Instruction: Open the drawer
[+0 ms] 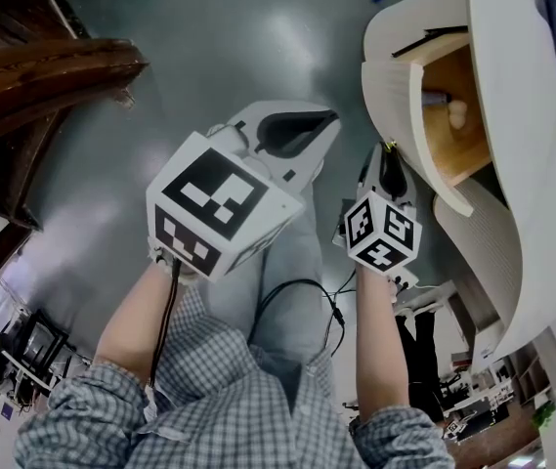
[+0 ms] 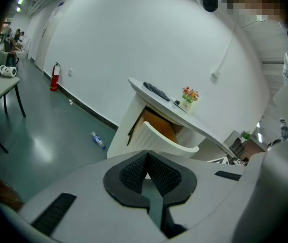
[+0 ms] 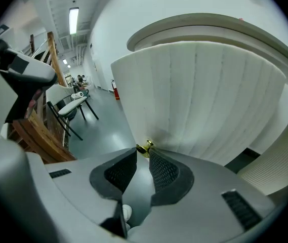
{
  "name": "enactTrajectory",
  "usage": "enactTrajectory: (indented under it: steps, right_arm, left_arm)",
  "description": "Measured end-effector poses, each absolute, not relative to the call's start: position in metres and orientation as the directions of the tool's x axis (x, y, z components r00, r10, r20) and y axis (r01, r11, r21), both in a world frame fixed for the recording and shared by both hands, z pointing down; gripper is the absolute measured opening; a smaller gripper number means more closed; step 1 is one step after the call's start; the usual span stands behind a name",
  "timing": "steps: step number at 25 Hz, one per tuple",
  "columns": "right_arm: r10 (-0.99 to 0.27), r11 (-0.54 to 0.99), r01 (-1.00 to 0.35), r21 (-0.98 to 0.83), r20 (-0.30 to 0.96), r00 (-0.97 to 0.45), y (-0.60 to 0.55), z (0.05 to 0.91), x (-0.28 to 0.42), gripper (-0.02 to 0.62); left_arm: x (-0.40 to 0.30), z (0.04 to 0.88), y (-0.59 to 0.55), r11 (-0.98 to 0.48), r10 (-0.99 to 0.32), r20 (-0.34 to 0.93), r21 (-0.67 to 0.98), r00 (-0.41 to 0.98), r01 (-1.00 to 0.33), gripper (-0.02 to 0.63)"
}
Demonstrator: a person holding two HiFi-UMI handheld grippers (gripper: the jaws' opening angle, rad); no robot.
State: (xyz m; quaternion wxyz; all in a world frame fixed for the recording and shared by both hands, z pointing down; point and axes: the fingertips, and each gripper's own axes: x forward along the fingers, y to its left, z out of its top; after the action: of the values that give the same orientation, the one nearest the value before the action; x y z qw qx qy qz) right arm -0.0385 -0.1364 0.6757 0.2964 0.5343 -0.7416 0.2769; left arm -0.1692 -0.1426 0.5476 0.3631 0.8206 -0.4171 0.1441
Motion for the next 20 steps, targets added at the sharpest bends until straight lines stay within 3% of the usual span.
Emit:
enactTrajectory:
  steps: [20]
  right_arm:
    - [-0.576,0.285,-0.952,-0.112,0.774,-0.263,-0.082,0.681,-0.066,0.074]
  left_arm:
    - [-0.178,0.549,-0.140,-0.390,-0.573,0.535,0.488,0.621,-0.781,0.003]
